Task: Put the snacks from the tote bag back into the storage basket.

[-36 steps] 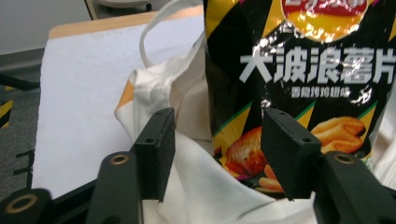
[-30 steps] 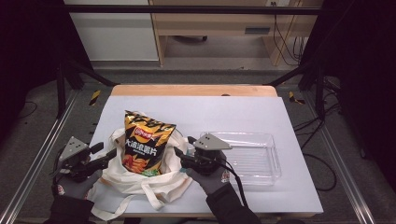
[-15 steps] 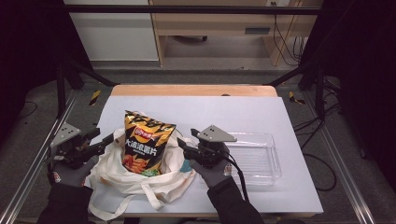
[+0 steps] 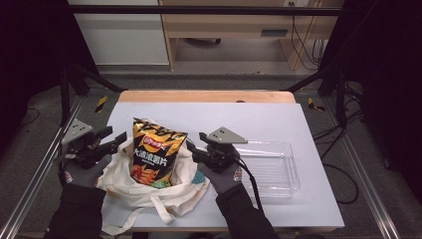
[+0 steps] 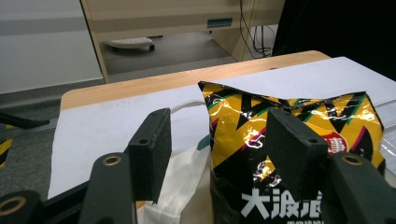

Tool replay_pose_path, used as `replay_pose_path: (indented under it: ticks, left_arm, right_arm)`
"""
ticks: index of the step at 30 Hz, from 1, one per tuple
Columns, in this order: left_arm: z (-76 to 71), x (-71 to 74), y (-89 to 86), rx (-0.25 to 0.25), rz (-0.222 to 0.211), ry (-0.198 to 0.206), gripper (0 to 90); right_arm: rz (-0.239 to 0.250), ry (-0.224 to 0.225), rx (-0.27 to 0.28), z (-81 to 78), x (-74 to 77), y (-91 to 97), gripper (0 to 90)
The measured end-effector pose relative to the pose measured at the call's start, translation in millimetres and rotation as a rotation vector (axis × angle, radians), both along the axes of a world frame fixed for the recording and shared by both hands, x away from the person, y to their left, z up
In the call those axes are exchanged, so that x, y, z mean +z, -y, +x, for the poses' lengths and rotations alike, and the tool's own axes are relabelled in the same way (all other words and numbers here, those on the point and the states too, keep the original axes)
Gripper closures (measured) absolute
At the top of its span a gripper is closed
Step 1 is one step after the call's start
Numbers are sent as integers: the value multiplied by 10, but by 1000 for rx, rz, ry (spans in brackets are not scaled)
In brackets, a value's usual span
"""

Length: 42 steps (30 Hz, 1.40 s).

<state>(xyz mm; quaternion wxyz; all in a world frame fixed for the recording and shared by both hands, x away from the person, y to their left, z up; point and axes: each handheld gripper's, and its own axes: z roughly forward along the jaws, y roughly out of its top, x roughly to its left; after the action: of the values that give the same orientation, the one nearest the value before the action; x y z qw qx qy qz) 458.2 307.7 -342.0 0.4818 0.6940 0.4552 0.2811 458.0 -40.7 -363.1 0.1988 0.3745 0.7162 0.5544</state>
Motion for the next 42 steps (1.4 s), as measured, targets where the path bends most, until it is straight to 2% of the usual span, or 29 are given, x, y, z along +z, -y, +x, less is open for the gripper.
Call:
replay_pose_path:
  ticks: [10,19,27,36,42]
  left_arm:
    - [243,-51,138,-2,-1,-23,423]
    - [385,-102,213,-15,0,-43,428]
    - [444,-147,267,-25,7,-52,440]
    - [480,-216,265,-52,2,-97,480]
    - [504,-271,314,-67,16,-124,493]
  right_arm:
    - [-7,-16,0,103,48,-119,505]
    - [-17,-57,-16,181,-15,-195,502]
    - [-11,-84,0,222,-91,-304,502]
    - [-5,-108,-2,260,-139,-363,539]
    - [-12,-124,-13,273,-167,-360,532]
